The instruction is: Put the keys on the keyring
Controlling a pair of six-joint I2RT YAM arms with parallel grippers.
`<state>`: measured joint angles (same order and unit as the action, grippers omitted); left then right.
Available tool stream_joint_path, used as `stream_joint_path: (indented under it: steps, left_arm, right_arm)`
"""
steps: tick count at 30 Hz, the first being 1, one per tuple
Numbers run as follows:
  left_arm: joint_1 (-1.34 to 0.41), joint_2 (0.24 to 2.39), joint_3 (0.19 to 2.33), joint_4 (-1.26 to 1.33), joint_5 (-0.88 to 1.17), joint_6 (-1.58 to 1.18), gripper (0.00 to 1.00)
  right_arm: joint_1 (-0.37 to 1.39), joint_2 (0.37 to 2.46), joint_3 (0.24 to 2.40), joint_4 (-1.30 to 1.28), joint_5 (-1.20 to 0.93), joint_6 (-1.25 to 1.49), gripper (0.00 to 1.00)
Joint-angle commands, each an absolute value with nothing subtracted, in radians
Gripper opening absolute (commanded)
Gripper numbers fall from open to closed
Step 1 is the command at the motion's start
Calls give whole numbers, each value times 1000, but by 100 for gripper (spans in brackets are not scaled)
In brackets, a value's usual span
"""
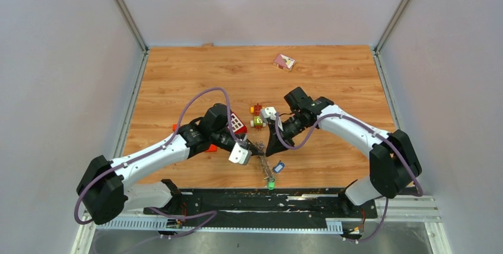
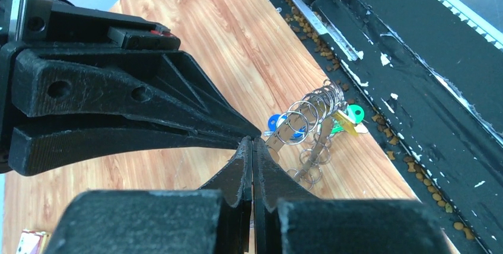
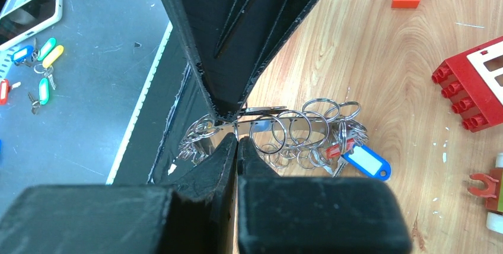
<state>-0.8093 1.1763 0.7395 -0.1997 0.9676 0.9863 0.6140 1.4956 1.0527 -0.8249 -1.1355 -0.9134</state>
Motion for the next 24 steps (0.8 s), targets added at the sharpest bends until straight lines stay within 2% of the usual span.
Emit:
stream_joint_path:
  steps: [1,10,24]
  left_arm:
    - [-824,1165,732,-250,997,1039,0]
    - [-831,1170,732,-280,986,1087,0]
    - [-807,1141,756,-195,929,1001,0]
  right_arm:
    - [598,1506,1109,-792,-1218,-907,0]
    - [584,1518,1118,-833,-1247,-939,0]
    - [601,1549,1135,-960,-1231,-1078,0]
